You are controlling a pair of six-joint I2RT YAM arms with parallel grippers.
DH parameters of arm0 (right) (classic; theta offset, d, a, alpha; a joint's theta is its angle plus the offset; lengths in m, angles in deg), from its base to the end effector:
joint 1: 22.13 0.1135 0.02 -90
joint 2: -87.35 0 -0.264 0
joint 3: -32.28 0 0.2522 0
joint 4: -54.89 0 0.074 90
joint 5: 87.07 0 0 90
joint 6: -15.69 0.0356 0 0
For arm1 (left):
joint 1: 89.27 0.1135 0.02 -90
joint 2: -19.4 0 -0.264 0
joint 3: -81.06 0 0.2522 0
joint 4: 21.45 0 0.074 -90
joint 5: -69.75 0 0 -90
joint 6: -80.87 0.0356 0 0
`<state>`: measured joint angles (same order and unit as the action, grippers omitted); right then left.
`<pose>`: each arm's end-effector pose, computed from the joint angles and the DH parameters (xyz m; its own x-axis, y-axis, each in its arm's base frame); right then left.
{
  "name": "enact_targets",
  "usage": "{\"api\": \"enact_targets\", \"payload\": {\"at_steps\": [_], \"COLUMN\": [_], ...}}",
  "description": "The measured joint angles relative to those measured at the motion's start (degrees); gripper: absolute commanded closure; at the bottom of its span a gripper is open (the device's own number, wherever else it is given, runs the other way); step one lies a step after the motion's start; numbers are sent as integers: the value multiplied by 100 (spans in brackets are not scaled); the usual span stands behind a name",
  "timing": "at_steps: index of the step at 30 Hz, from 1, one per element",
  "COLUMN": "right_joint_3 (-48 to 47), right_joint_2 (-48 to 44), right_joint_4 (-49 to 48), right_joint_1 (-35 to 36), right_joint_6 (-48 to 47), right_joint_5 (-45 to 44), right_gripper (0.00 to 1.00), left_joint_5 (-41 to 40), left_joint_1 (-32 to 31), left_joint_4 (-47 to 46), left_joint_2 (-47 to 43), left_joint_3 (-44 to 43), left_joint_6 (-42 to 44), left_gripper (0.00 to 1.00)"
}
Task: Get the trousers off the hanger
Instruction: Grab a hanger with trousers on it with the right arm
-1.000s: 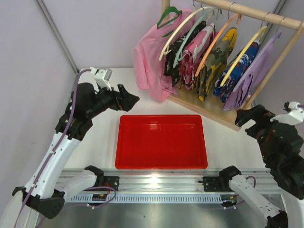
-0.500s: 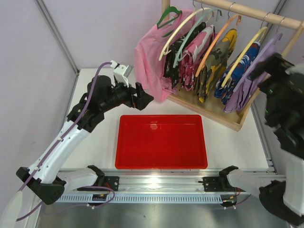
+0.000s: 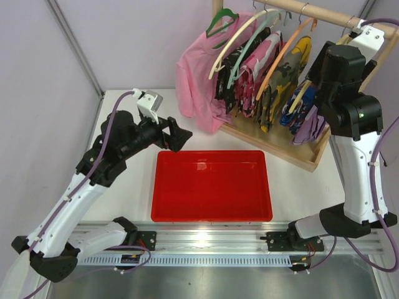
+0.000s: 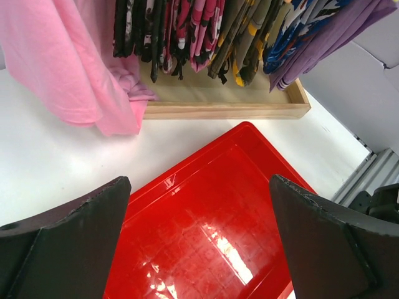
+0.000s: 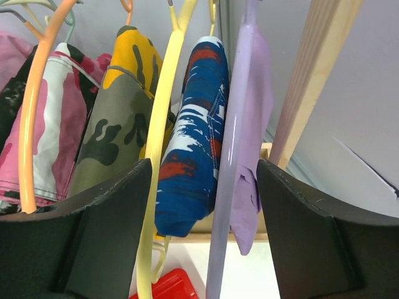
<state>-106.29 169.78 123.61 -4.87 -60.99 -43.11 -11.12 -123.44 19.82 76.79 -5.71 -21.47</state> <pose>0.2197 0.0414 0.5631 -0.0953 0.1379 -0.9859 0.5004 0.8628 0.0723 0.1659 -0.1194 0.4371 -0.3125 -0.0429 -0.9490 0.6308 0.7376 -0.2411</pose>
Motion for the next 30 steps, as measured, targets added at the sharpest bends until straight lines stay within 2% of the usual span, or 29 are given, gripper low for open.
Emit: {"api": "enact_targets", "payload": {"at_steps": [9,16,22,30], "right_joint_3": [92,645,885,942], "right_joint_2": [-463,-723,-586,-514], "right_joint_4": [63,13,-168,-330], "right_joint_1": [-46,-625,-772,-791], "right_joint_6": [140,164,94,-11], "right_joint_5": [-24,289,579,780], "right_gripper": [31,35,35,30], "left_joint_5": [-103,-127,-155,-258], "left_joint_1": [-7,-7,-7,-7], "left_joint_4": [24,35,48,52], "left_joint_2": [-199,-278,-339,-367], "left_joint_3": [149,326,343,398], "left_joint_6": [90,87,87,83], "left_gripper": [1,0,1,0]}}
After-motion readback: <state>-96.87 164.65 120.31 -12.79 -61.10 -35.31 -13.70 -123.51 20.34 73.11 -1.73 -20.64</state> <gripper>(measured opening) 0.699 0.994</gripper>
